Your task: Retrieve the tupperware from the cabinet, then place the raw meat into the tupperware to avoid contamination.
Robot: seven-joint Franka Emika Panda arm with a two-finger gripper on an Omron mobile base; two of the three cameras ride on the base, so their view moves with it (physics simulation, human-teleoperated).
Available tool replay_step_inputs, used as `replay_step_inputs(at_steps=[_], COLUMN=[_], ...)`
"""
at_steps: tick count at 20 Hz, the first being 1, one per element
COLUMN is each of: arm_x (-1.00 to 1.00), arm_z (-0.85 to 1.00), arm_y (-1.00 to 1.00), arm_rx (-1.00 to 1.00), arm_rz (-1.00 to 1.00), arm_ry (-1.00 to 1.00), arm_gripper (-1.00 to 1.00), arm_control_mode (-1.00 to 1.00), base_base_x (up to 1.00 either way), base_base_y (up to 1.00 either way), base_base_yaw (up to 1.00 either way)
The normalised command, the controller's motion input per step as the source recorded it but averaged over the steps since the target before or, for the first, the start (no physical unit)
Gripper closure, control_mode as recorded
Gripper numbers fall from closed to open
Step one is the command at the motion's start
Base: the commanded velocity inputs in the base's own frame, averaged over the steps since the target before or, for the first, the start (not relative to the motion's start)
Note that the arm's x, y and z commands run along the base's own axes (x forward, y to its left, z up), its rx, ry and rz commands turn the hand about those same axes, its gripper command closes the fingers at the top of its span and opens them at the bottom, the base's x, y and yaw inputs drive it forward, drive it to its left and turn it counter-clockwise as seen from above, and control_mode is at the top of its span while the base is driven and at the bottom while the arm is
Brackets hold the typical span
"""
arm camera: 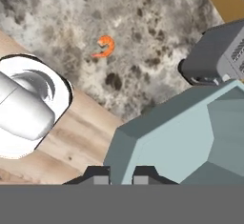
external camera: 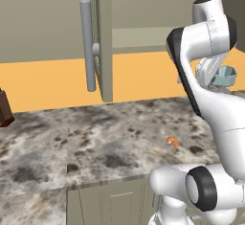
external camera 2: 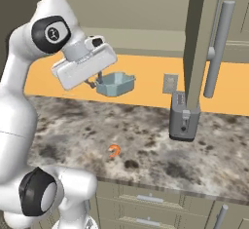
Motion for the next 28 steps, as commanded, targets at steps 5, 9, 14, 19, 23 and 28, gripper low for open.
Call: replay_step_inputs(at_steps=[5, 9, 14, 19, 23, 28], arm_x=[0.06, 0.14, 0.22, 0.26, 0.44, 0.37], arm_z=[-0.54, -0.55, -0.59, -0.65, -0.40, -0.45], arm_y=[0.43, 0.41, 0.45, 0.49, 0.51, 0.30], arm_rx=[0.10, 0.10, 0.03, -0.01, 0.00, 0.00], arm_rz=[0.07, 0.10, 0.12, 0.10, 0.00, -0.04], arm_ry=[0.08, 0.06, 0.06, 0.01, -0.09, -0.08], arm_gripper=[1.00, 1.00, 1.00, 1.00, 1.00, 1.00], arm_control_mode=[-1.00, -1.00, -1.00, -1.00, -1.00, -1.00], base_base_x=[0.00, 0.00, 0.00, 0.00, 0.00, 0.00], base_base_y=[0.00, 0.00, 0.00, 0.00, 0.00, 0.00], base_base_yaw=[0.00, 0.00, 0.00, 0.00, 0.00, 0.00])
